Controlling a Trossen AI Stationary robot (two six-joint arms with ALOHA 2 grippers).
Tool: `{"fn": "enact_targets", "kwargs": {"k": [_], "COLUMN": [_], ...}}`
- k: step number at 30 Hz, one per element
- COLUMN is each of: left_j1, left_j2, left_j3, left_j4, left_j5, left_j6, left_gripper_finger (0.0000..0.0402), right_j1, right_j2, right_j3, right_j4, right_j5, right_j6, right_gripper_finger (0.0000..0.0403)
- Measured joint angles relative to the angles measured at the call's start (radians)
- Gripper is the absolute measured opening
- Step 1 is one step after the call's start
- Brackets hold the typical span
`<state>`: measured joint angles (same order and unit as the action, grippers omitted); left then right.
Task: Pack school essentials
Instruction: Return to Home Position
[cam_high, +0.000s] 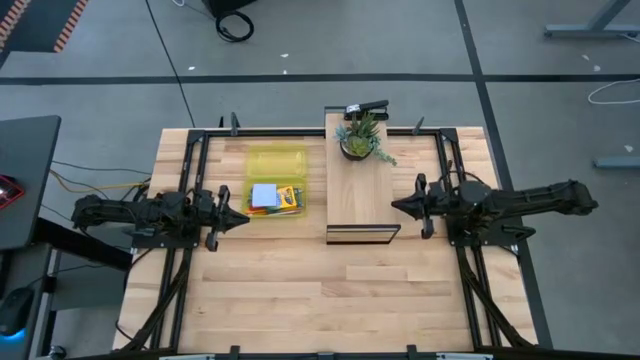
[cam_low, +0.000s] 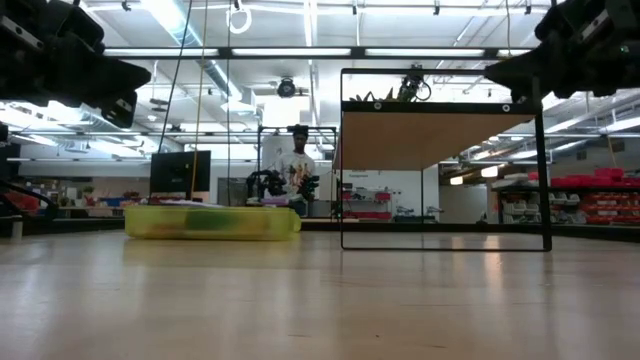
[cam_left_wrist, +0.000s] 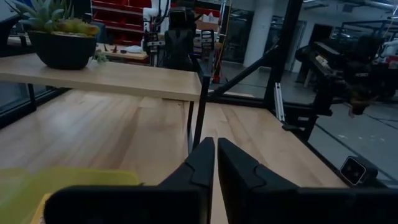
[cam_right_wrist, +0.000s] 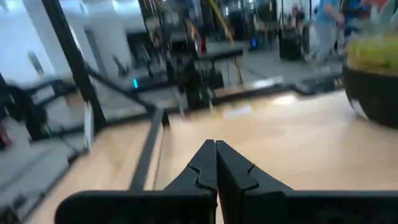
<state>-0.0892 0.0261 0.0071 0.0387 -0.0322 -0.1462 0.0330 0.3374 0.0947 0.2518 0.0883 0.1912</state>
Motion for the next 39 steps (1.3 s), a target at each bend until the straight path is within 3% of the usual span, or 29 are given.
{"fn": "enact_targets", "kwargs": {"k": [3, 6, 16, 25, 34, 39], "left_j1": [0.0, 0.0, 0.0, 0.0, 0.0, 0.0], "left_j2": [0.0, 0.0, 0.0, 0.0, 0.0, 0.0], "left_j3": [0.0, 0.0, 0.0, 0.0, 0.0, 0.0], "left_j4": [0.0, -0.001, 0.0, 0.015, 0.016, 0.015], "left_j5": [0.0, 0.0, 0.0, 0.0, 0.0, 0.0], "left_j6": [-0.011, -0.027, 0.044, 0.07, 0.06, 0.084], "left_gripper_finger": [0.0033, 0.0036, 0.0024, 0.0037, 0.0023, 0.0029], "right_j1": [0.0, 0.006, 0.01, 0.011, 0.011, 0.011], "right_j2": [-0.006, -0.045, -0.338, -0.337, -0.337, -0.337], "right_j3": [0.062, 0.091, 0.09, 0.079, 0.077, -0.023], "right_j4": [-0.173, -0.226, -0.425, -0.433, -0.388, -0.178], "right_j5": [-0.003, -0.03, 0.005, -0.033, -0.008, 0.001], "right_j6": [-0.019, -0.034, -0.006, -0.022, -0.071, -0.058], "right_gripper_finger": [0.0007, 0.0007, 0.0005, 0.0004, 0.0004, 0.0004]}}
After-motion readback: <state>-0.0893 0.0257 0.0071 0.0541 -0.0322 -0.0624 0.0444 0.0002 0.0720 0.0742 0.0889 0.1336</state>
